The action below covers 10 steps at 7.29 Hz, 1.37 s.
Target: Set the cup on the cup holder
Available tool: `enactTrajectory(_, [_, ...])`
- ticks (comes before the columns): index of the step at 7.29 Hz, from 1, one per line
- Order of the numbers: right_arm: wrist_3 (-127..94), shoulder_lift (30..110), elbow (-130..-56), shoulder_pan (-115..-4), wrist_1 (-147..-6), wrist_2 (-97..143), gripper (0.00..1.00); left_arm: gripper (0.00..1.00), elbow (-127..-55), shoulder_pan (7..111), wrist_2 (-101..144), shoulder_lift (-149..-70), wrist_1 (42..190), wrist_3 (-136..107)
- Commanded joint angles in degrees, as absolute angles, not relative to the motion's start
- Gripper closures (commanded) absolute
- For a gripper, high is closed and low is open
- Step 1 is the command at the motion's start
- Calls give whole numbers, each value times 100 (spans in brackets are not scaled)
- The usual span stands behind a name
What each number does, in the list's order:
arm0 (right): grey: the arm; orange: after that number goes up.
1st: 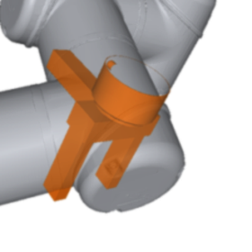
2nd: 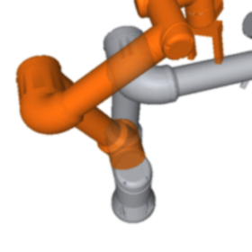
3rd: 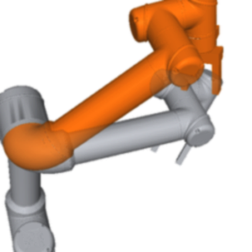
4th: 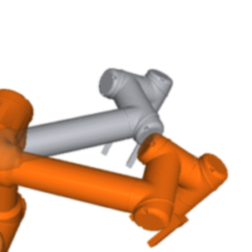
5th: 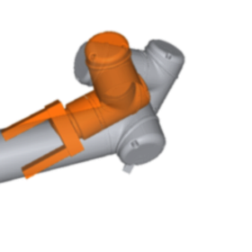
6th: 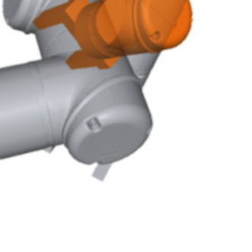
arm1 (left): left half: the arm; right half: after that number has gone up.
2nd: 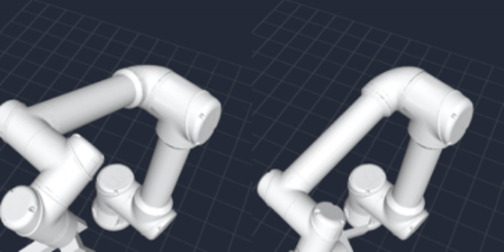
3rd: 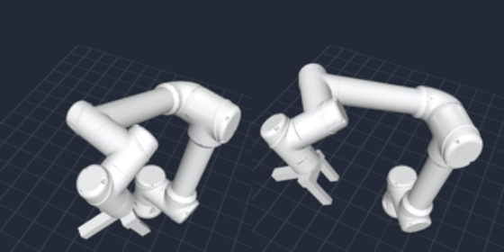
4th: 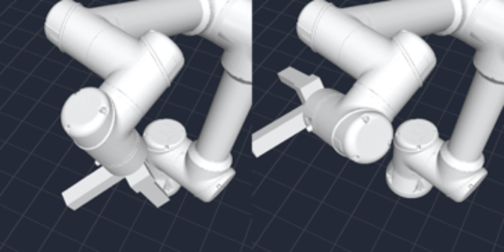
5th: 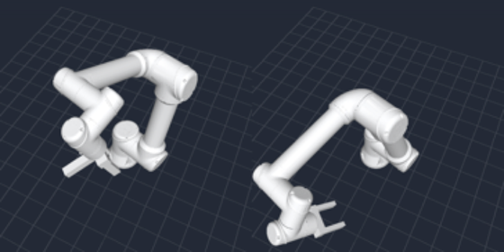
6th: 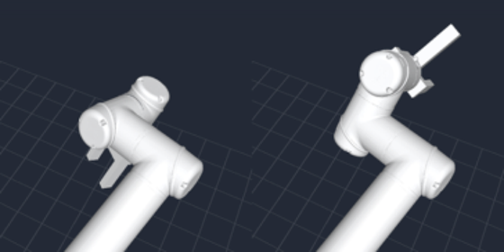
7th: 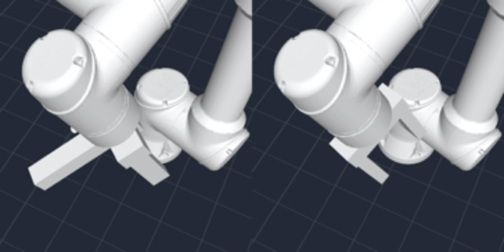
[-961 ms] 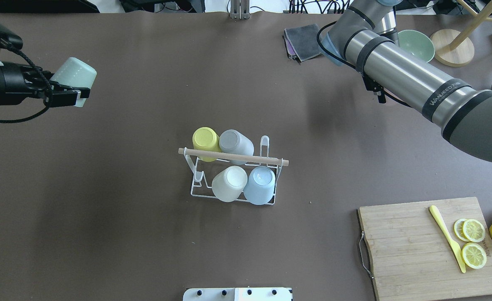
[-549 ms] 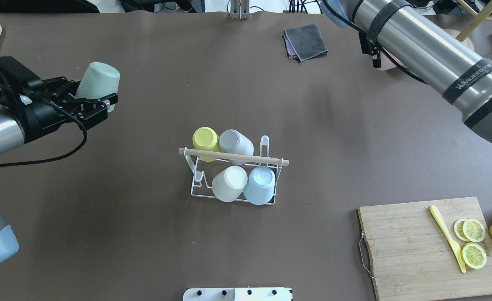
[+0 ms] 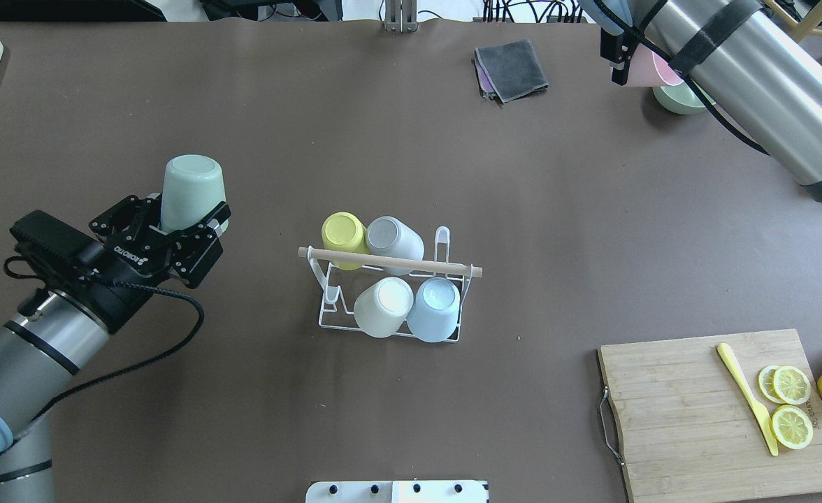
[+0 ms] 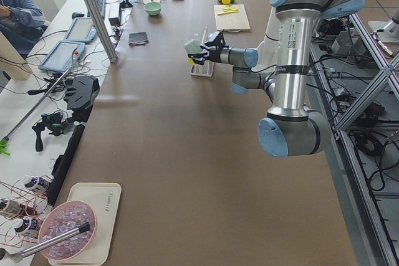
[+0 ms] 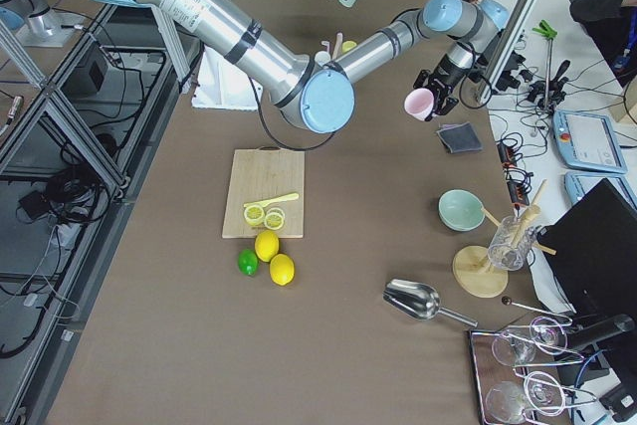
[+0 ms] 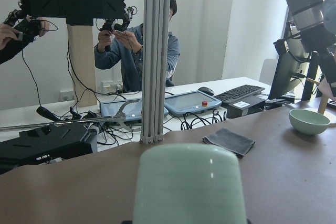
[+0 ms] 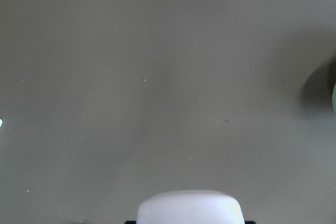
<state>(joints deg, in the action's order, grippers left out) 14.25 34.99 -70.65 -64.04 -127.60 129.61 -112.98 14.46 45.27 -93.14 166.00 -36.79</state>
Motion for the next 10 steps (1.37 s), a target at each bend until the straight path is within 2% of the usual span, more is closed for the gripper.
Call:
enactTrajectory(1, [698,4180,-8353,-6250,-12079,13095,100,65,-11303,706,4166,-9692,16620,-3622])
enactTrajectory(2, [312,4497,-8820,-6084,-11563,13061,100,65,-11251,442,4166,-9912,16533,-3586])
enactTrajectory(5, [-1184,5709,-9018,-5793,-7841,13000,100,64,-10794,114,4017,-10353,16436,-3129])
enactTrajectory(10, [-2835,6231,-8869,-5004,-4043,11694,100,65,-10601,385,3999,-10572,16383,-2822])
